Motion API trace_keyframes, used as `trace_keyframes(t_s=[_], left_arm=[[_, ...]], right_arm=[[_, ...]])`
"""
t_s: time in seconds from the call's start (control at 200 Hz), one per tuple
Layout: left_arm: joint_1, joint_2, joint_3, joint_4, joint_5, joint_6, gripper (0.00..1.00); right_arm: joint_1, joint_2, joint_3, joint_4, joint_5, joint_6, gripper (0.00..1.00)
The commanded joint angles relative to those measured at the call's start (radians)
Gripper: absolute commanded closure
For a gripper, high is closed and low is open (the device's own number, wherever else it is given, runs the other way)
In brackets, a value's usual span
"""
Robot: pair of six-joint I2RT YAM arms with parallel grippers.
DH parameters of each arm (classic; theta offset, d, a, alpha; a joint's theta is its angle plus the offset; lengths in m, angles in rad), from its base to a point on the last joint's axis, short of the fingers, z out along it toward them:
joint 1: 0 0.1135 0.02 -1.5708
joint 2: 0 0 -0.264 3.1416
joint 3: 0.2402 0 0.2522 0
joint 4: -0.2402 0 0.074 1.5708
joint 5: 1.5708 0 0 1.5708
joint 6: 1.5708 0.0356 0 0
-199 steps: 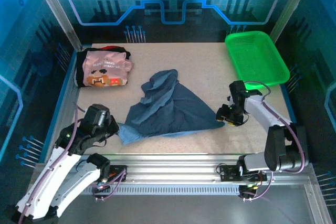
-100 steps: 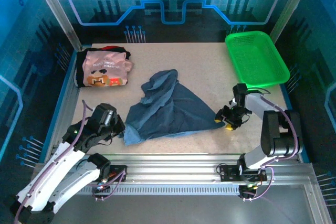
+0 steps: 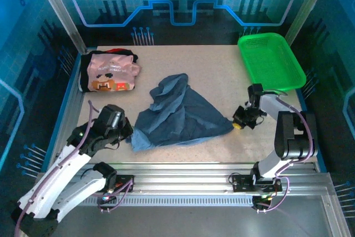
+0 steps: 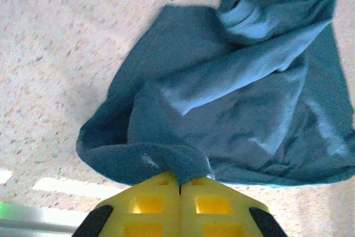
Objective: Fold and stack the t-shirts
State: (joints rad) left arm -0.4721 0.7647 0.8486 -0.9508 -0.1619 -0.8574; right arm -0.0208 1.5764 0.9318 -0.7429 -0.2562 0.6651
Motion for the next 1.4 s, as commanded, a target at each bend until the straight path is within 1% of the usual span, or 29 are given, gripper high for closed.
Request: trace_keyframes(t_s=[0.0,0.055,0.125,0.18,0.235,0.29,0.42,0.56,0.645,0.71,0.795,0.94,1.086,1.156,1.266,1.331,1.396], left_arm=[[0.020,0.087,0.181,0.076,-0.019,0.108,1.00],[0.050,0.146,0.297,0.074,-0.007,0.158,1.00],[0.095,0.215,0.466,0.064,0.002,0.223,1.00],[0.133,0.267,0.605,0.049,0.008,0.273,1.00],[0.164,0.323,0.762,0.038,0.015,0.323,1.00],[0.178,0.384,0.917,0.022,0.018,0.370,1.00],[0.181,0.511,1.235,-0.003,0.034,0.470,1.00],[0.182,0.575,1.438,0.003,0.039,0.543,1.00],[0.184,0.579,1.497,0.013,0.052,0.570,1.00],[0.185,0.562,1.500,0.042,0.073,0.585,1.00],[0.185,0.543,1.495,0.067,0.078,0.594,1.00],[0.185,0.534,1.495,0.089,0.097,0.619,1.00],[0.187,0.552,1.498,0.127,0.107,0.634,1.00],[0.194,0.589,1.514,0.133,0.119,0.633,1.00],[0.235,0.686,1.551,0.151,0.197,0.605,1.00],[0.271,0.757,1.568,0.189,0.255,0.565,1.00],[0.318,0.844,1.601,0.231,0.321,0.502,1.00]], right_arm=[[-0.031,-0.146,0.166,-0.012,-0.076,0.025,1.00],[-0.065,-0.206,0.260,-0.062,-0.106,0.014,1.00],[-0.133,-0.263,0.396,-0.130,-0.159,-0.007,1.00],[-0.179,-0.281,0.513,-0.193,-0.200,-0.028,1.00],[-0.190,-0.286,0.621,-0.239,-0.211,-0.039,1.00],[-0.199,-0.295,0.691,-0.219,-0.256,-0.007,1.00],[-0.256,-0.310,0.812,-0.153,-0.360,0.132,1.00],[-0.301,-0.317,1.003,-0.160,-0.388,0.206,1.00],[-0.338,-0.327,1.091,-0.151,-0.424,0.264,1.00],[-0.359,-0.339,1.144,-0.147,-0.440,0.301,1.00],[-0.359,-0.348,1.203,-0.174,-0.437,0.315,1.00],[-0.361,-0.377,1.238,-0.179,-0.440,0.336,1.00],[-0.361,-0.392,1.217,-0.173,-0.439,0.336,1.00],[-0.361,-0.384,1.193,-0.158,-0.437,0.330,1.00],[-0.351,-0.344,1.133,-0.099,-0.430,0.315,1.00],[-0.343,-0.293,1.108,-0.050,-0.432,0.306,1.00],[-0.333,-0.212,1.126,-0.039,-0.427,0.295,1.00]])
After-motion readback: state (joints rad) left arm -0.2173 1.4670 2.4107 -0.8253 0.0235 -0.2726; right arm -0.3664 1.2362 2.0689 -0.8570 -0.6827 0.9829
